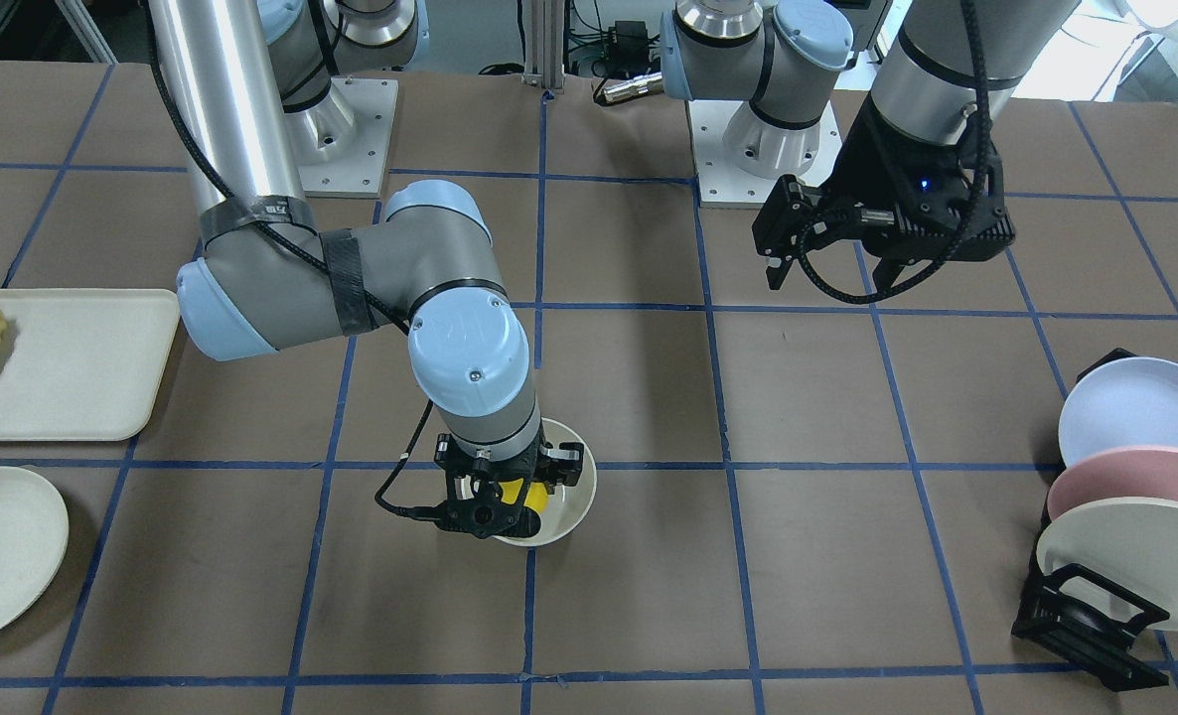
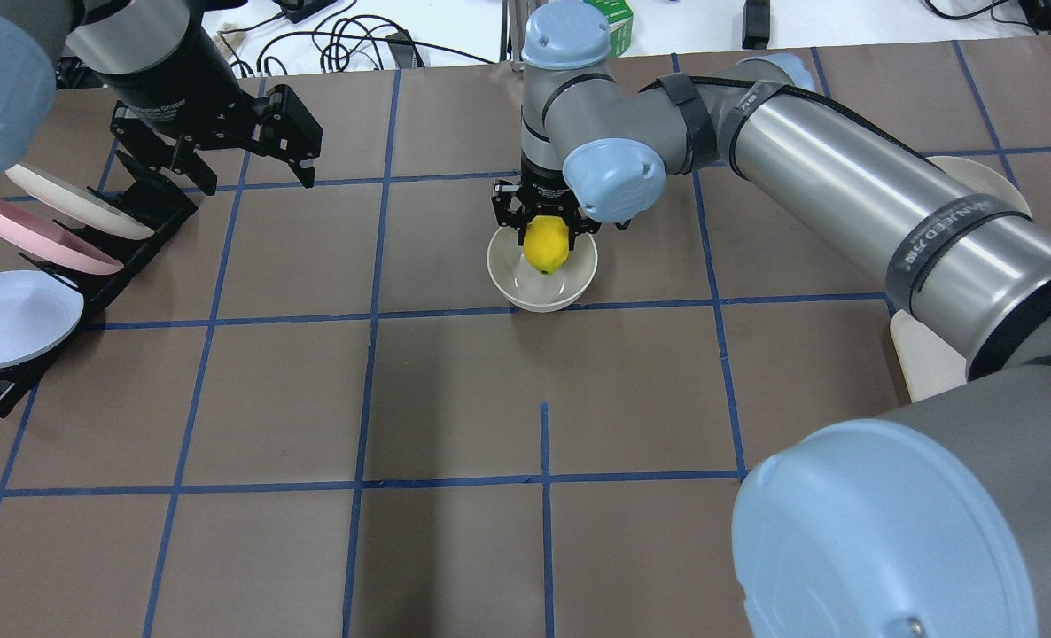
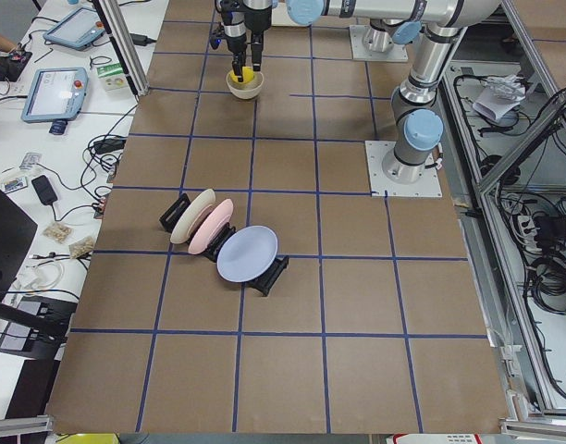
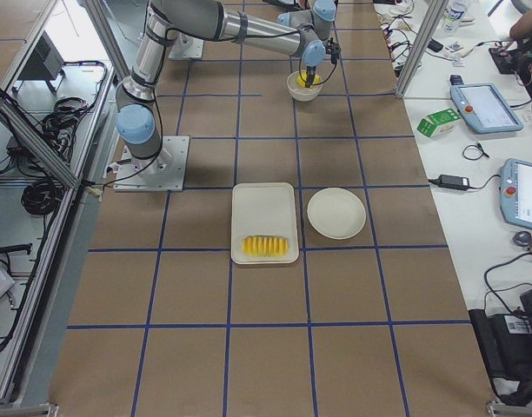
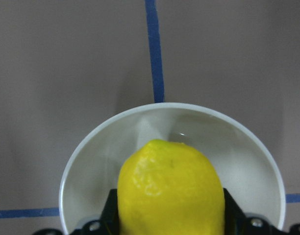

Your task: Place bowl and put lemon in it

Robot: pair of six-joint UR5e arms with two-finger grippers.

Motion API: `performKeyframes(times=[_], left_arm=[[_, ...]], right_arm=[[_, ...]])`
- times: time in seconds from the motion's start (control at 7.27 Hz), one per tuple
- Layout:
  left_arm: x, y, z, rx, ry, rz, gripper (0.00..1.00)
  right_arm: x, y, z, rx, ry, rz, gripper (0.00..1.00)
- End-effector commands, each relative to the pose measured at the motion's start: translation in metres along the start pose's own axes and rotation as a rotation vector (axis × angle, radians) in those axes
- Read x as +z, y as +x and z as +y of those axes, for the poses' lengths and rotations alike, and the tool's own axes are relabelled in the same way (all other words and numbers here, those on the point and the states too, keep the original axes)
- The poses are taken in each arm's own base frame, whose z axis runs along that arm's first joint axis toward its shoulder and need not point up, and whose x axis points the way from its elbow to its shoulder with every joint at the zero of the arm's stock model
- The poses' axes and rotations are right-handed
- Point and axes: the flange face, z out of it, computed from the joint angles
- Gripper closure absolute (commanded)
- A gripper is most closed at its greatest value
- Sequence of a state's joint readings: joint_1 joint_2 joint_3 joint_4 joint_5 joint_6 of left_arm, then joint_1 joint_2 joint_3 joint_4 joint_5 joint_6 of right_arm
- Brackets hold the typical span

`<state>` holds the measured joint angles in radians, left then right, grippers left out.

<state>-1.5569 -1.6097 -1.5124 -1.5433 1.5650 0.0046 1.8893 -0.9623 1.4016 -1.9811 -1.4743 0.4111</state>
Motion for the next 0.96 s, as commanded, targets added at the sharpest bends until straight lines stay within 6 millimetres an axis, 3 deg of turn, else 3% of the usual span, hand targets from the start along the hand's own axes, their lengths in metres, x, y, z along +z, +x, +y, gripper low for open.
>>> performKeyframes(times=[0.0,0.14,0.28,0.83], left_arm=[[0.003,-0.003,0.004,0.0,-0.001,-0.026,0.0],[0.001,-0.003,0.003,0.0,0.005,-0.026,0.0],[0.002,-0.003,0.002,0.0,0.005,-0.026,0.0],[0.0,-0.004,0.002,-0.003,0.01,-0.026,0.0]], right_arm=[[0.02,-0.003,-0.003,-0.003,-0.008,-0.008,1.0],[0.022,-0.004,-0.002,-0.003,-0.016,-0.016,1.0],[0.024,-0.002,-0.002,0.001,-0.02,-0.013,0.86],[0.032,0.001,-0.004,0.008,-0.036,0.001,0.48]])
